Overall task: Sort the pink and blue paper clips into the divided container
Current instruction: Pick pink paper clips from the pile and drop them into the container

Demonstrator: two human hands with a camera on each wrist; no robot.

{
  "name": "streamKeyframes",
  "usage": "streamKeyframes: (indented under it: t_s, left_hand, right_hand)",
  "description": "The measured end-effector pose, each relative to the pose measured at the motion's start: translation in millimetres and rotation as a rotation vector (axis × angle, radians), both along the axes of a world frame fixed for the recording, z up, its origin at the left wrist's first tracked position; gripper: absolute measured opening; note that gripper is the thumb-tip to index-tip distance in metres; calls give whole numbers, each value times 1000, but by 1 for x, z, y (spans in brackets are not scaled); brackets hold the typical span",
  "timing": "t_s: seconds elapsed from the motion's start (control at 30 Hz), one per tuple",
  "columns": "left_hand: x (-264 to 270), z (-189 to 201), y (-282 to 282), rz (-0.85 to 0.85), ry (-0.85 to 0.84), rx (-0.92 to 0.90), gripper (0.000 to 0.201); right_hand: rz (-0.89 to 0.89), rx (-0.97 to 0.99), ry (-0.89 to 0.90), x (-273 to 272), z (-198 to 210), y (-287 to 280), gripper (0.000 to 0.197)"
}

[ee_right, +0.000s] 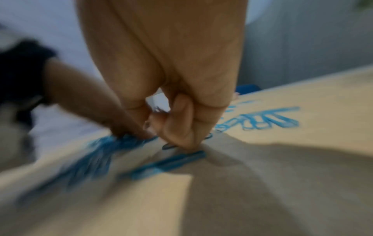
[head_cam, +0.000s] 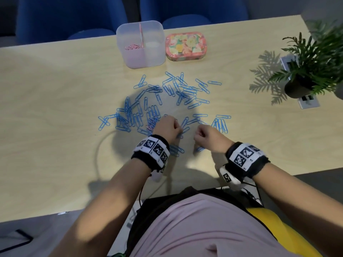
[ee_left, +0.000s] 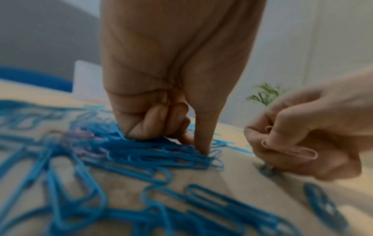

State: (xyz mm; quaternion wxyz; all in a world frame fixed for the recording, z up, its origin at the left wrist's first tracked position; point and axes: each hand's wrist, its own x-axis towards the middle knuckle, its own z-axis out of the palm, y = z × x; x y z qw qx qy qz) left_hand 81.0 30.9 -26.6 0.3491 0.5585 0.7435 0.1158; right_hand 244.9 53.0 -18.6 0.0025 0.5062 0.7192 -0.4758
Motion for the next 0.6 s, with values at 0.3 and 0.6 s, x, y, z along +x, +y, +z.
streamKeyframes:
  t_s: [0.3, 0.6]
  left_hand:
    - [-55, 26, -7, 593, -749, 139, 23]
    - [-89, 26, -24, 895, -1057, -46, 37]
  right_hand:
    - [-204, -72, 222, -37, 10, 40, 20]
    - [303, 373, -194, -100, -5, 14, 41]
